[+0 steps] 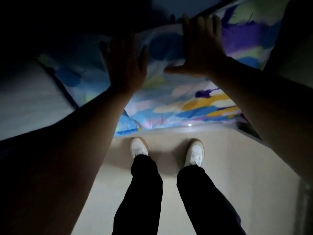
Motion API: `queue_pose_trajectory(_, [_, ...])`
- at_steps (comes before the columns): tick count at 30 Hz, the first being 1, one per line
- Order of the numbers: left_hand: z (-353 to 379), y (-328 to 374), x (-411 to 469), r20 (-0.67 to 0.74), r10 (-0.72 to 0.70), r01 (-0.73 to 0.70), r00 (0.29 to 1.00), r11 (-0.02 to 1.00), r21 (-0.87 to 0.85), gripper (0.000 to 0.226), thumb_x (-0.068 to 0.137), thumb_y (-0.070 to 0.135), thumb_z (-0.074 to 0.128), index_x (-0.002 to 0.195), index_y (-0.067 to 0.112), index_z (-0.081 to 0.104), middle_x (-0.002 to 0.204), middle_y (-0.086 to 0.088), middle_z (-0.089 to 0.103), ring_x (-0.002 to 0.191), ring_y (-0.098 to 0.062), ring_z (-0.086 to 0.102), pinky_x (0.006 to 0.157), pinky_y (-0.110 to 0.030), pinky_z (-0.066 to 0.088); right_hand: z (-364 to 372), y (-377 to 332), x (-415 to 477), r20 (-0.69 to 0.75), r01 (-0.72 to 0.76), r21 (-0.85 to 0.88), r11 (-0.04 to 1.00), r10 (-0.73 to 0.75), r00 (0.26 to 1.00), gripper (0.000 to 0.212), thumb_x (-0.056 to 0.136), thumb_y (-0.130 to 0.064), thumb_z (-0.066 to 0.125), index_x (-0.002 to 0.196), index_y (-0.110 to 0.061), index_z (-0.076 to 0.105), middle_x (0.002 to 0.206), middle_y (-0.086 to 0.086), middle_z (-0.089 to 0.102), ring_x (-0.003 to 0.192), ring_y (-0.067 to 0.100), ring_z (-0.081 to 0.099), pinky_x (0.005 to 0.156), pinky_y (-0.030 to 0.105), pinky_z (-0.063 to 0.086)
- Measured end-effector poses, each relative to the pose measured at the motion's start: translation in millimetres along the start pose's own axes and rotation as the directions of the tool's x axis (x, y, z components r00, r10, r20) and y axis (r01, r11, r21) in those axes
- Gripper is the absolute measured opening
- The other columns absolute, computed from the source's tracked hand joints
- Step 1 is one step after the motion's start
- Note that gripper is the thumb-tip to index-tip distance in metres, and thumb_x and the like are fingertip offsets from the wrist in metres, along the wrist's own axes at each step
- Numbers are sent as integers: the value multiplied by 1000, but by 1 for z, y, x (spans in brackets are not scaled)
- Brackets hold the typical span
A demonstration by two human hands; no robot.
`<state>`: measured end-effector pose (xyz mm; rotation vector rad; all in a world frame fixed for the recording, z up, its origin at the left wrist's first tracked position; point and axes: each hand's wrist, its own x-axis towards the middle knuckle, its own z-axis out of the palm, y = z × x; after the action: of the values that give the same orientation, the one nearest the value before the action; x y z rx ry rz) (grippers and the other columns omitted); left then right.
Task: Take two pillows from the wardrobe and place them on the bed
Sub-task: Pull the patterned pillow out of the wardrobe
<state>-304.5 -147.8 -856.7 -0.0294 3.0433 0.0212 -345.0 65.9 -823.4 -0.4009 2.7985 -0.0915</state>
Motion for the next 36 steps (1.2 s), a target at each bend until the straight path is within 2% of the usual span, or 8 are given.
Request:
queue_pose_trajectory(6, [-43, 11, -58, 10, 101, -101, 995, 993, 56, 67, 98, 58, 26, 139, 8, 44, 124, -27, 56, 115, -43, 51, 107, -62, 28, -30, -8, -59, -10, -49, -35, 998, 49, 999, 137, 37, -84, 71, 141, -2, 37, 128, 27, 51, 114, 42, 48, 102, 54, 33])
queue_pose_trajectory(9, [-60, 7, -73, 79, 148, -153, 986, 987, 56, 75, 94, 64, 27, 139, 5, 41, 128, -30, 52, 116, -45, 49, 105, -60, 29, -35, -16, -90, -8, -52, -49, 997, 52, 999, 132, 37, -82, 73, 136, 0, 43, 127, 25, 54, 111, 41, 50, 99, 51, 36])
queue_pose_trajectory(15, [-118, 16, -123, 307, 288, -301, 907, 953, -3, 76, 83, 69, 42, 119, 3, 54, 107, -27, 65, 98, -43, 60, 88, -51, 42, -53, -34, -177, 29, -65, -25, 998, 66, 997, 87, 44, -62, 86, 110, -10, 65, 106, 17, 69, 98, 36, 62, 90, 47, 43])
queue_pose_trajectory(19, [-164, 26, -197, 387, 306, -336, 870, 942, 10, 75, 82, 67, 55, 127, 6, 53, 106, -25, 69, 98, -40, 64, 90, -46, 43, -79, -45, -253, 123, -65, 8, 998, 64, 990, 74, 57, -53, 86, 116, -14, 63, 111, 17, 69, 101, 38, 62, 91, 44, 44])
queue_pose_trajectory(22, [-204, 34, -246, 335, 300, -340, 893, 938, 64, 78, 79, 65, 59, 130, 6, 54, 91, -24, 71, 88, -38, 66, 86, -45, 47, -110, -50, -301, 125, -68, 30, 997, 63, 990, 69, 58, -50, 85, 114, -16, 63, 104, 13, 73, 96, 33, 65, 91, 40, 40])
queue_pose_trajectory(26, [-259, 42, -271, 343, 291, -330, 893, 942, 63, 78, 81, 67, 54, 138, 14, 46, 102, -22, 69, 100, -36, 61, 93, -44, 39, -159, -56, -349, 64, -73, 47, 996, 70, 995, 70, 49, -51, 88, 101, -10, 64, 84, 13, 74, 80, 27, 68, 86, 37, 41])
queue_pose_trajectory(31, [-317, 51, -298, 349, 384, -432, 855, 899, 68, 60, 82, 67, 51, 129, 29, 52, 110, -11, 69, 105, -32, 59, 89, -41, 39, -192, -69, -407, 84, -134, 1, 991, 133, 988, 71, 60, -59, 79, 107, -13, 52, 97, 8, 71, 94, 26, 66, 89, 39, 36])
queue_pose_trajectory(36, [-358, 41, -351, 274, 460, -497, 844, 864, 79, 51, 80, 66, 56, 111, 26, 55, 101, -7, 71, 100, -30, 62, 85, -39, 41, -213, -109, -481, 11, -239, -27, 971, 239, 971, 69, 63, -57, 78, 105, -10, 51, 94, 7, 70, 89, 25, 68, 86, 39, 38])
